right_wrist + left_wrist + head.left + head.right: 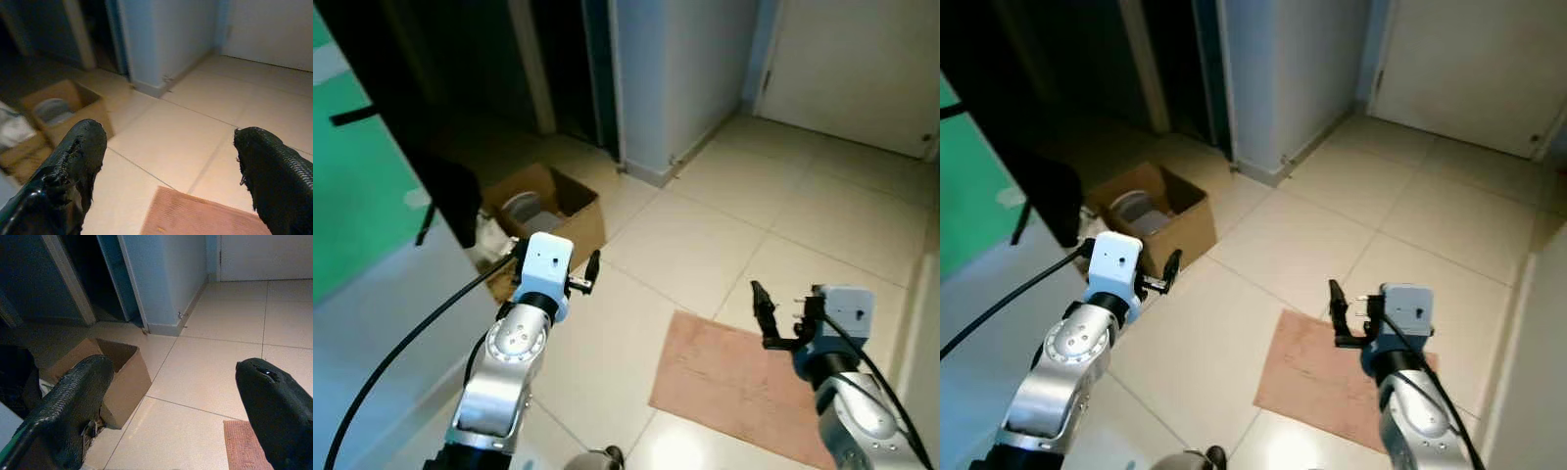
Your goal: Hang keys on a hook
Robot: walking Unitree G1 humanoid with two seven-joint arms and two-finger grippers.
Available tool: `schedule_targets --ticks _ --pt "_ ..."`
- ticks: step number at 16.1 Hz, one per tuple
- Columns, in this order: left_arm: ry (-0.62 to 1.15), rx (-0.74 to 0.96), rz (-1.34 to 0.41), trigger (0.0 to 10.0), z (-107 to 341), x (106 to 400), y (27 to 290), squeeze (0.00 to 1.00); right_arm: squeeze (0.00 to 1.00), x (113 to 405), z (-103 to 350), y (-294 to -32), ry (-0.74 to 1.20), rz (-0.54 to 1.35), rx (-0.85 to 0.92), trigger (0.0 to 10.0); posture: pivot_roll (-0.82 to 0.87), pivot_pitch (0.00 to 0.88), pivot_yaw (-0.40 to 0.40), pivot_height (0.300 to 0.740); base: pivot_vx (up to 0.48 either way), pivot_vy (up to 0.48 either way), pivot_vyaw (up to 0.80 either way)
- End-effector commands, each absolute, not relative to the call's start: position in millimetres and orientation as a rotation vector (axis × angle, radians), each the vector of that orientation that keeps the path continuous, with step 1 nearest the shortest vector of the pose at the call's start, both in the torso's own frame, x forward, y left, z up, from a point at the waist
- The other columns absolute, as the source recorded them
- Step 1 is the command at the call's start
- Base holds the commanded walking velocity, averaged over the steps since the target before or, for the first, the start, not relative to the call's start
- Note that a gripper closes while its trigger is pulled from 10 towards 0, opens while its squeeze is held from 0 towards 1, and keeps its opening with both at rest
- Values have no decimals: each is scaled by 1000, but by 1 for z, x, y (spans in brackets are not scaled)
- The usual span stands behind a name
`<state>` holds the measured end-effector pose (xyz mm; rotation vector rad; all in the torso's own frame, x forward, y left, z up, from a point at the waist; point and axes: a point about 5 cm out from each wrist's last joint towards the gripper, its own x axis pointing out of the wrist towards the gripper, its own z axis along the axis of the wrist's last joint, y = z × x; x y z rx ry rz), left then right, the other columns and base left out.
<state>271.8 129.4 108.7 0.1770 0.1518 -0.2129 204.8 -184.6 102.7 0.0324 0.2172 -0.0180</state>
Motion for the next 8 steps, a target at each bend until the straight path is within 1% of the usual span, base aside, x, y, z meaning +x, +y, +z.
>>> schedule_targets --ticks 1,3,5,8 --pt "150 178 -210 10000 111 275 137 0 1000 207 106 -182 207 -17 35 10000 -200 0 100 740 0 0 775" --pt "145 177 -179 10000 112 275 147 0 1000 211 108 -177 206 -10 51 10000 -185 0 82 740 0 0 775" --pt "144 170 -143 10000 111 271 150 0 1000 218 106 -172 223 42 37 10000 -146 0 40 740 0 0 772" --pt "165 150 -100 10000 104 258 151 0 1000 227 104 -169 242 108 -5 10000 -133 0 6 740 0 0 773"
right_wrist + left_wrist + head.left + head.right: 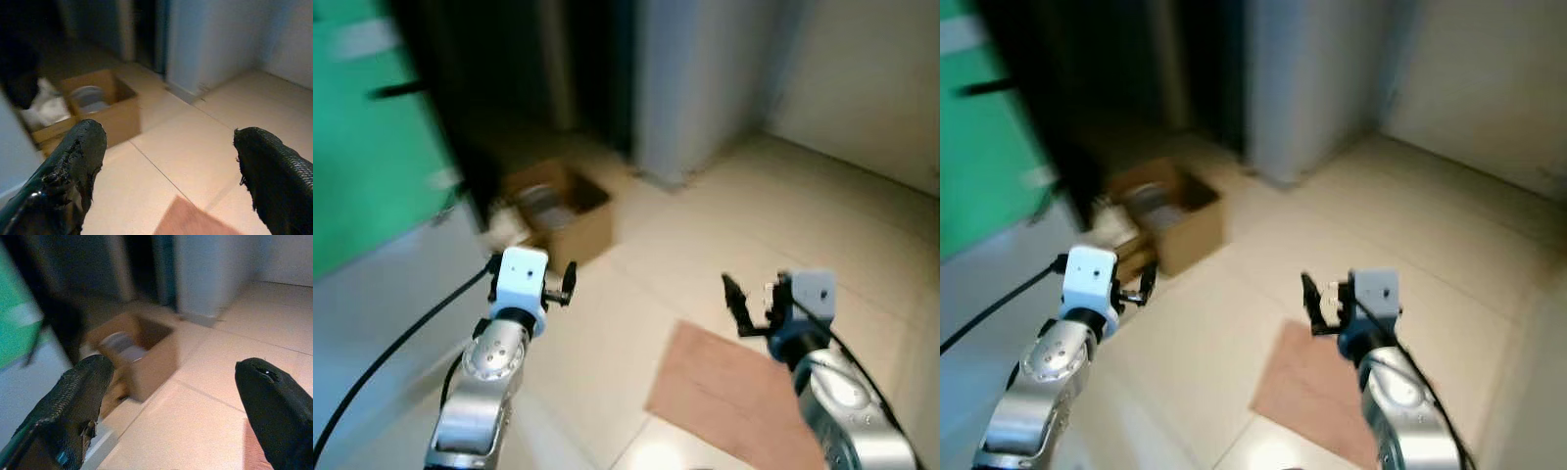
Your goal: Hang keys on a hook
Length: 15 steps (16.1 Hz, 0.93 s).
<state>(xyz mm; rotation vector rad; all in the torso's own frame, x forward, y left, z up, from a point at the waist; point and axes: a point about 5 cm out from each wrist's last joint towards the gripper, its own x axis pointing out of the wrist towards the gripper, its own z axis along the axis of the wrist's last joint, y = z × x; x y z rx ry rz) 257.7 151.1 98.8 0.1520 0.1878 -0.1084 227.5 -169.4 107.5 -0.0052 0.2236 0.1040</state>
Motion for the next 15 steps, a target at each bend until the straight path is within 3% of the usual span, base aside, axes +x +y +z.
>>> schedule_targets --ticks 1,5,8,15 --pt "157 140 -108 10000 106 259 145 0 1000 232 114 -173 218 86 -13 10000 -123 0 1 740 0 0 0" --pt "153 149 -97 10000 105 257 141 0 1000 241 115 -180 209 80 -47 10000 -92 0 -24 740 0 0 0" --pt "144 165 -122 10000 109 263 142 0 1000 238 109 -179 221 58 -14 10000 -107 0 15 740 89 0 0" --pt "133 164 -159 10000 112 273 137 0 1000 235 106 -172 217 92 -20 10000 -118 0 51 740 282 0 784"
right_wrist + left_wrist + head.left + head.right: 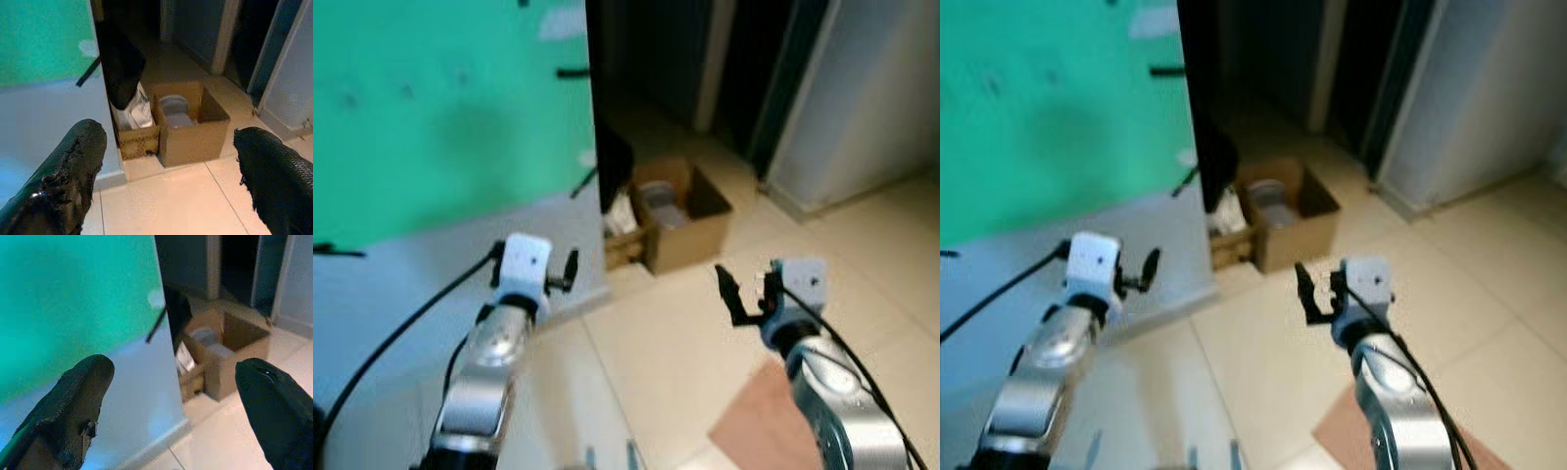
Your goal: Hang keys on a hook
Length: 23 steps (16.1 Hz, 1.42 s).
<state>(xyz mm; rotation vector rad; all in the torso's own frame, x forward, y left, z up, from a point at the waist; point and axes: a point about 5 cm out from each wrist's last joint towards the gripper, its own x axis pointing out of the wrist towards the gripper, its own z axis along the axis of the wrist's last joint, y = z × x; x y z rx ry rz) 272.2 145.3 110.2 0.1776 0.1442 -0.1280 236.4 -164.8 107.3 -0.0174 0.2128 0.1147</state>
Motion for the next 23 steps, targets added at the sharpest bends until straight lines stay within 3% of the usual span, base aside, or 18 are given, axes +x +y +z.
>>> schedule_targets --ticks 1,23 --pt "133 164 -159 10000 113 274 137 0 1000 235 106 -172 217 92 -20 10000 -117 0 50 740 281 0 800" --pt "125 183 -99 10000 116 274 150 0 1000 251 102 -162 195 165 -51 10000 -72 0 40 740 281 0 800"
